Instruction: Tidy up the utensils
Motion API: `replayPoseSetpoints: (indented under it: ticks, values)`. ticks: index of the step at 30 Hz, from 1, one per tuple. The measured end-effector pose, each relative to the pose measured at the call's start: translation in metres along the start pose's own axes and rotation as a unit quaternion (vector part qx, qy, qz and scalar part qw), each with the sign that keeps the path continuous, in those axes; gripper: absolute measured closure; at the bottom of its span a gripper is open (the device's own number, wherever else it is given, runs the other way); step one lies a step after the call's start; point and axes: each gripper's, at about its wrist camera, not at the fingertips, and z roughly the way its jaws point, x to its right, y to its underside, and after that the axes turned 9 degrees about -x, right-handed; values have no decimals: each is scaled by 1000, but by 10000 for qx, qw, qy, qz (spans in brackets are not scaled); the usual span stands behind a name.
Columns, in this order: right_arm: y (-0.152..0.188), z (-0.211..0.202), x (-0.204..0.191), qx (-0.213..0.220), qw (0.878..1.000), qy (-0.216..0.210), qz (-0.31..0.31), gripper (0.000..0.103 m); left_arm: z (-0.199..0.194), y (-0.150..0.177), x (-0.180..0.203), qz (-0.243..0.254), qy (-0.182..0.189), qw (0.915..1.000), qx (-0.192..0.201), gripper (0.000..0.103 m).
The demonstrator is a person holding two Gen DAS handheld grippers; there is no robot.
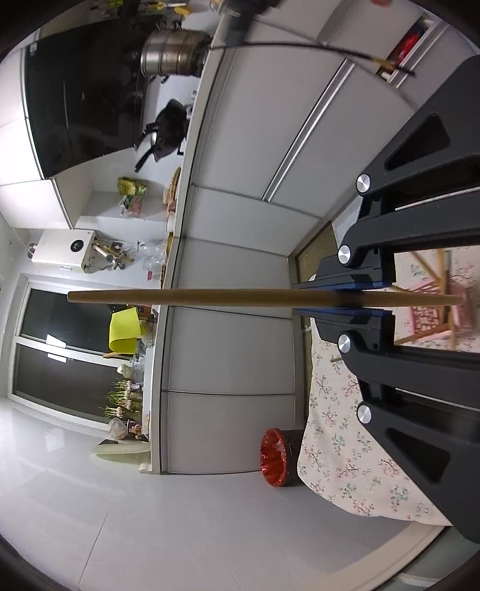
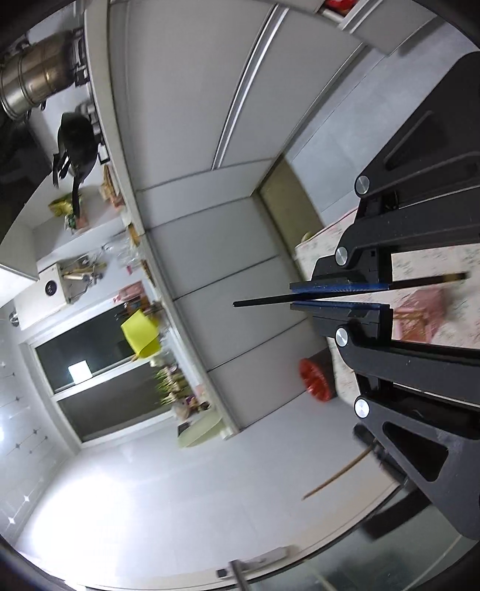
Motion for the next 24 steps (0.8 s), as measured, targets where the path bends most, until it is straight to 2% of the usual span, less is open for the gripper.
replayPoseSetpoints:
  ticks: [5,6,7,8,9,13,16,22,24]
  values:
    - [-28,17,-9,112,9996,-238,-82,100,50,13,6,103,-392,9990,-175,96]
    - [-31,23,-12,126,9994,-297,-112,100,59,18,6,74,-453,9988,-188,92]
    - [-31,34,-17,113,9992,-353,-134,100,71,27,5,1,-538,9982,-268,73]
    - [-29,44,-20,93,9990,-403,-140,100,77,33,5,-80,-639,9973,-346,59]
    - [-28,49,-23,71,9989,-442,-137,100,78,38,5,-157,-665,9971,-341,40]
    - [-27,74,-34,-36,9976,-677,-133,103,42,38,2,-160,-634,9976,216,36]
    - [-24,88,-44,-109,9967,-782,-209,103,0,22,-9,-214,-989,9928,643,21]
    - [-24,97,-56,-119,9961,-841,-243,103,-77,8,-38,-700,-1117,9819,1362,21]
    - [-27,98,-57,-127,9972,-622,-390,103,-96,4,-44,-760,-1144,9789,1511,21]
